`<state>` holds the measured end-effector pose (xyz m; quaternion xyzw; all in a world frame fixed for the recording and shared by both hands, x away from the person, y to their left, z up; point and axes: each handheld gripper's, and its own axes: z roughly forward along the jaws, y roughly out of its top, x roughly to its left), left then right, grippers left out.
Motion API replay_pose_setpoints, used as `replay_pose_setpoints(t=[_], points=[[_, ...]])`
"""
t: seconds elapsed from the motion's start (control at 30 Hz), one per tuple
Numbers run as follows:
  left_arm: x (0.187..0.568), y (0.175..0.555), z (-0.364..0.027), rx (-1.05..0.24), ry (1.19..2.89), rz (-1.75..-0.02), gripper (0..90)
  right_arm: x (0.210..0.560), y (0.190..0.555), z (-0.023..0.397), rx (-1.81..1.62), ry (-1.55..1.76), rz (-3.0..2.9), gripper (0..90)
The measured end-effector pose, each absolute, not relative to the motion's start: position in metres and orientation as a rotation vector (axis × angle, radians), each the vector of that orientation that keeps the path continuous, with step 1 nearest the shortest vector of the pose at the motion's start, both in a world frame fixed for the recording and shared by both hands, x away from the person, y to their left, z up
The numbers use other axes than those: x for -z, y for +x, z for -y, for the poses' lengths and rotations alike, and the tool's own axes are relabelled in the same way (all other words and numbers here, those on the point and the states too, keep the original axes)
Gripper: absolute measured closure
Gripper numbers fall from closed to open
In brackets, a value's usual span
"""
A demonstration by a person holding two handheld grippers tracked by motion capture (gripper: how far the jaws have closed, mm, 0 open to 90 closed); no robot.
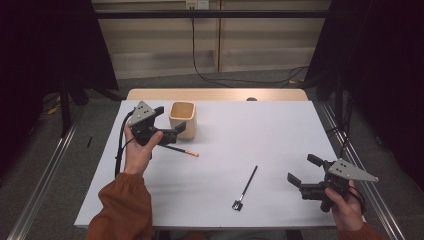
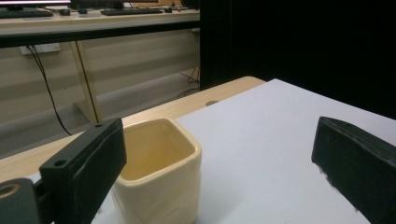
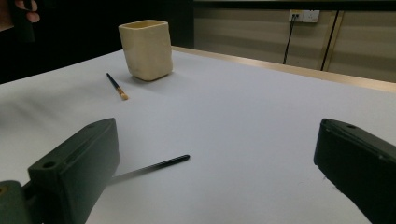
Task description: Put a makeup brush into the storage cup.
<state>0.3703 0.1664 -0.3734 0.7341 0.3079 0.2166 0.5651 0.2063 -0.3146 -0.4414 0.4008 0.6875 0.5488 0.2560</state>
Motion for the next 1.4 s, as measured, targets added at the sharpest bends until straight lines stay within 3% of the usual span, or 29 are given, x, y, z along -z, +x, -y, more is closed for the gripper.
replay_pose_setpoints(t=[0.7,1.4], points=[[0.361,0.387,-0.167,-0.492,1.824,-0.739,3.0,0.442,0.206,0.315,-1.492,1.083,-1.876,0.0],[0.361,0.392,-0.164,-0.375,2.135,-0.779,4.4,0.442,0.206,0.315,-1.509,1.067,-1.899,0.0]])
